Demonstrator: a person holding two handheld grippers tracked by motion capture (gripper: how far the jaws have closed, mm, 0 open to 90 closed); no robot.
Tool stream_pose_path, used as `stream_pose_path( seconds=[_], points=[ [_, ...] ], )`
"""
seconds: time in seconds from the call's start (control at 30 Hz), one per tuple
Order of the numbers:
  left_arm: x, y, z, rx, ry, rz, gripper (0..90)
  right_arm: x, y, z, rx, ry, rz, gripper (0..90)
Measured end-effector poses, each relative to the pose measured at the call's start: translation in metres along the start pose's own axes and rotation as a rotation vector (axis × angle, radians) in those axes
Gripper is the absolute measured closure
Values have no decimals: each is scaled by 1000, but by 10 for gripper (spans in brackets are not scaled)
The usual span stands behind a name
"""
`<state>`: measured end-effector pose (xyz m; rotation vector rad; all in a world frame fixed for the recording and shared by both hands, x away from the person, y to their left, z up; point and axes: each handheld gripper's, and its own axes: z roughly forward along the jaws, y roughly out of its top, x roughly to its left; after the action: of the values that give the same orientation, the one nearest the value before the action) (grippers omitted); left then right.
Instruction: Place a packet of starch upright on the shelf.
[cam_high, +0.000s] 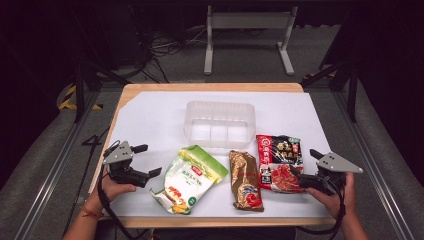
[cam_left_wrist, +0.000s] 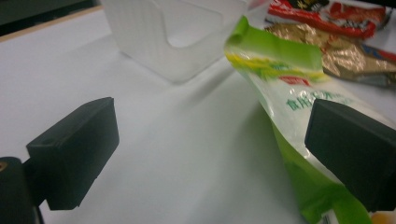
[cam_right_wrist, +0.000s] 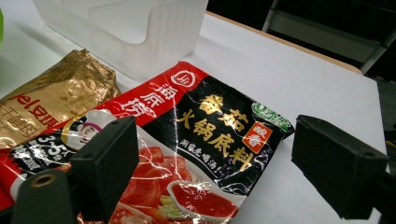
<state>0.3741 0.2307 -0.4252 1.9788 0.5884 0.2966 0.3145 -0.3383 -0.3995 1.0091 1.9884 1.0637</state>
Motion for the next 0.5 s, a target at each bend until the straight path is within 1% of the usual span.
stream_pose_path(
  seconds=[0.03,0.1,0.13,0.17,0.2,0.23,0.3,0.33,0.37,0.4,0.47,0.5],
  points=[
    [1,-1,2,11,-25,-14,53,-1,-1,0,1,3,5,156],
    [1,-3,5,38,-40,-18,63,-2,-1,1,4,10,11,158],
    [2,-4,6,44,-60,-28,65,-1,-1,2,10,13,14,158],
    [2,-5,7,55,-66,-31,69,-1,-2,3,16,13,12,158],
    [3,-4,7,55,-66,-30,71,0,-2,4,22,17,9,158],
    [4,-3,8,52,-89,-39,71,0,-1,4,23,19,9,158],
    [5,0,9,51,-95,-33,76,1,-2,5,29,20,6,158],
    [6,2,11,52,-115,-45,77,1,-2,5,34,21,4,159],
    [7,5,13,56,-136,-47,77,2,-2,5,36,22,5,159],
    [8,7,16,68,-131,-38,78,3,-3,5,36,26,8,160],
    [10,13,24,94,-162,-38,82,3,-4,5,40,32,13,161],
    [11,16,28,109,-171,-33,81,3,-4,5,43,32,14,161]
  ],
)
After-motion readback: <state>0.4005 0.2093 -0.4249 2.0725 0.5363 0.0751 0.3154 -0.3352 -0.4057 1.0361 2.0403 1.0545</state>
